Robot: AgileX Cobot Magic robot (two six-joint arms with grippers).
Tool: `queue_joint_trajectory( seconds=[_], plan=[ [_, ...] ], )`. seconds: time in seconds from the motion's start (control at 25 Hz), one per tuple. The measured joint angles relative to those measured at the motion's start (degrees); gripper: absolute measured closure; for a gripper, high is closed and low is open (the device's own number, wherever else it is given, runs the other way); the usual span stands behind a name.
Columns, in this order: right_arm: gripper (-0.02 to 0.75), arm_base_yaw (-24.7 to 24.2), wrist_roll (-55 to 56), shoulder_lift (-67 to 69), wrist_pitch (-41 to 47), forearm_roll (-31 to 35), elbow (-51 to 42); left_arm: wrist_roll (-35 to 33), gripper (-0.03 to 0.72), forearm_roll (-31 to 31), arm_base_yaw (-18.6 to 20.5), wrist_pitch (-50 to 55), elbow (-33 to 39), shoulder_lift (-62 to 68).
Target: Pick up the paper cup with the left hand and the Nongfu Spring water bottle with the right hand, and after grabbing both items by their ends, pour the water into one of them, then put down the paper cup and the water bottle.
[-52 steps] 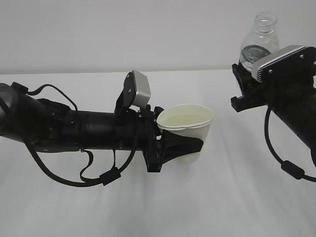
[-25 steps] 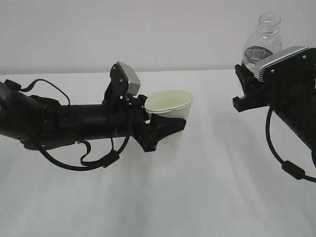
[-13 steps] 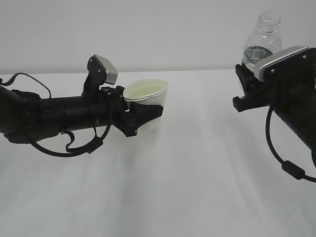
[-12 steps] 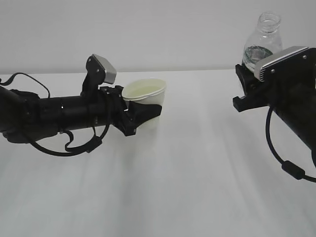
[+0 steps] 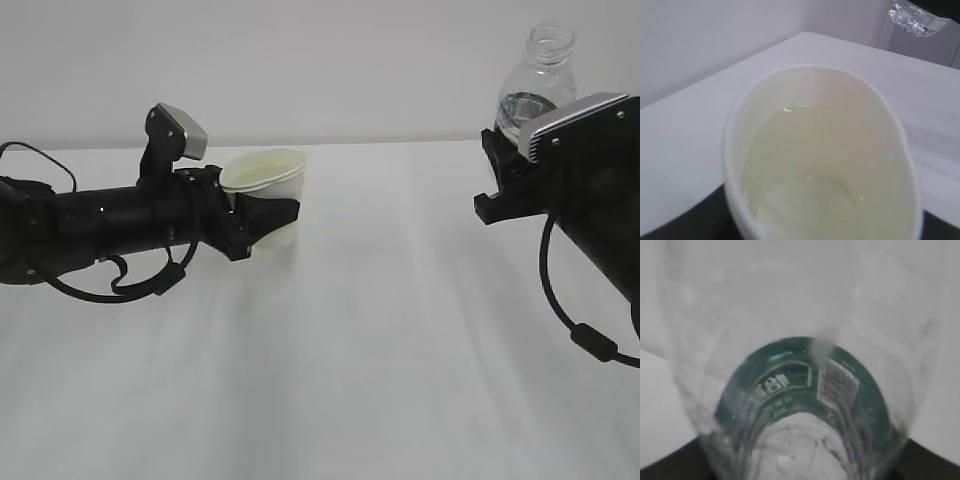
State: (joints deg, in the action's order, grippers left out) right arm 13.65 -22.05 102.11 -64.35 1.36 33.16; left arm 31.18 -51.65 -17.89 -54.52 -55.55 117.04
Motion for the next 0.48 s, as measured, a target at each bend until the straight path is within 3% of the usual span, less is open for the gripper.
queue_joint_trajectory(
  seconds=[0.48],
  plan=[
    [0.33,0.0,2.2,0.0,0.0,2.0,0.0,0.0,0.302,0.0,4.7,1.1,0.0,0.0]
  ],
)
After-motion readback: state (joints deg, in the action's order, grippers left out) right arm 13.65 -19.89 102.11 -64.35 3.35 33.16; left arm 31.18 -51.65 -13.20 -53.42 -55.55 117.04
